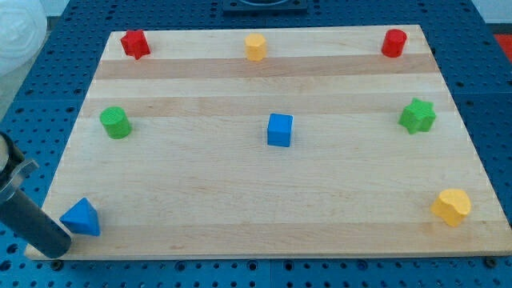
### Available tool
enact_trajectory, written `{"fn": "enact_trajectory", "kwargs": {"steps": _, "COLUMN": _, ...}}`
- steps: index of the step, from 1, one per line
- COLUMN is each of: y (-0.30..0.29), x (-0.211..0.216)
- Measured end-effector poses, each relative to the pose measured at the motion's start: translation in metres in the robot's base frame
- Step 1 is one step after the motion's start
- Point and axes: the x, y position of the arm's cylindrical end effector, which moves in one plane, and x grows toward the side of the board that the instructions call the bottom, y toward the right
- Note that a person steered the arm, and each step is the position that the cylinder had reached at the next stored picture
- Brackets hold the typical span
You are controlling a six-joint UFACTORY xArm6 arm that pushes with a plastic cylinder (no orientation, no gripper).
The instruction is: Move blue triangle vertically towards green circle
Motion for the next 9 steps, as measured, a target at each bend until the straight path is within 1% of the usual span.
{"fn": "enact_trajectory", "kwargs": {"steps": 2, "y": 0.0, "x": -0.005}}
{"fn": "enact_trajectory", "kwargs": {"steps": 4, "y": 0.0, "x": -0.019}}
{"fn": "enact_trajectory", "kwargs": {"steps": 9, "y": 0.017, "x": -0.02}}
